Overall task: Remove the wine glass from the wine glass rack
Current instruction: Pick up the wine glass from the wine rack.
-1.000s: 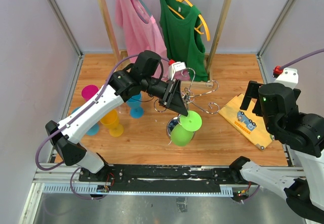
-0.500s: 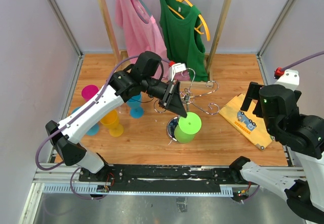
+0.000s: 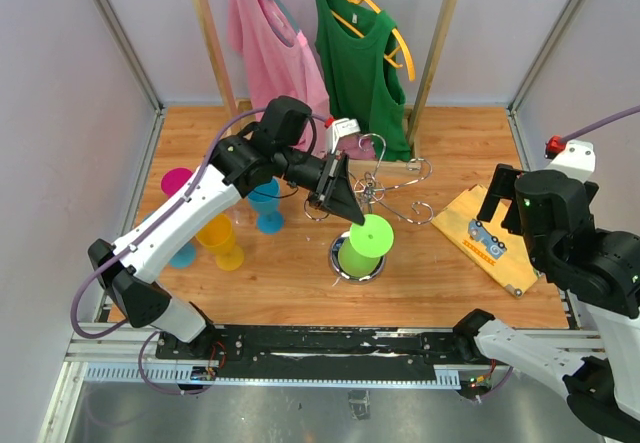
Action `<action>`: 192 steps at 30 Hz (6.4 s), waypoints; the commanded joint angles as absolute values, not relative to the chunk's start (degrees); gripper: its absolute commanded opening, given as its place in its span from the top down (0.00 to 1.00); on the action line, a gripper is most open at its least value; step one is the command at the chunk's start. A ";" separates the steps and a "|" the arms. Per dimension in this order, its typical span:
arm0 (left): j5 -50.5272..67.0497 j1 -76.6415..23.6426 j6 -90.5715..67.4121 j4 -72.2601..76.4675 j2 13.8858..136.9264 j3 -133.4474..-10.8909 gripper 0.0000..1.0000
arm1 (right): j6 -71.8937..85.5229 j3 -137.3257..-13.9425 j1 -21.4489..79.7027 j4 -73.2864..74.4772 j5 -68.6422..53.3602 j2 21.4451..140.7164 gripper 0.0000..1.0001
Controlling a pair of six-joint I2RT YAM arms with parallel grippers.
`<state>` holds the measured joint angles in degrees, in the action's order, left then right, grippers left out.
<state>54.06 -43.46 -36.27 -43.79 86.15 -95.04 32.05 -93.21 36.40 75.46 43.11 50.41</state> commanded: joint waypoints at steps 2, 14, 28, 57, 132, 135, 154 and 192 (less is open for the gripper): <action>55.42 -40.89 -38.60 -44.54 86.08 -95.51 1.00 | 33.59 -92.77 34.73 77.07 44.61 50.24 0.02; 59.99 -38.42 -46.41 -39.54 86.75 -95.89 1.00 | 33.14 -93.40 34.77 76.64 44.50 51.63 0.02; 61.60 -37.88 -48.35 -37.98 85.87 -92.95 1.00 | 32.81 -93.85 34.73 76.55 44.57 52.38 0.02; 63.82 -37.88 -46.77 -38.94 81.42 -90.99 1.00 | 33.64 -93.25 34.74 76.64 43.69 51.95 0.02; 62.51 -41.40 -44.74 -37.64 87.45 -97.90 1.00 | 34.10 -92.75 34.72 75.65 43.68 51.41 0.01; 62.40 -41.48 -44.65 -37.68 87.20 -97.18 1.00 | 34.26 -92.57 34.76 75.63 43.57 51.23 0.01; 62.24 -41.48 -44.82 -37.38 85.85 -94.77 1.00 | 35.04 -92.46 34.76 76.11 43.13 50.54 0.01; 54.68 -41.84 -43.94 -41.02 84.26 -98.50 1.00 | 35.60 -93.08 34.77 76.99 42.99 50.53 0.01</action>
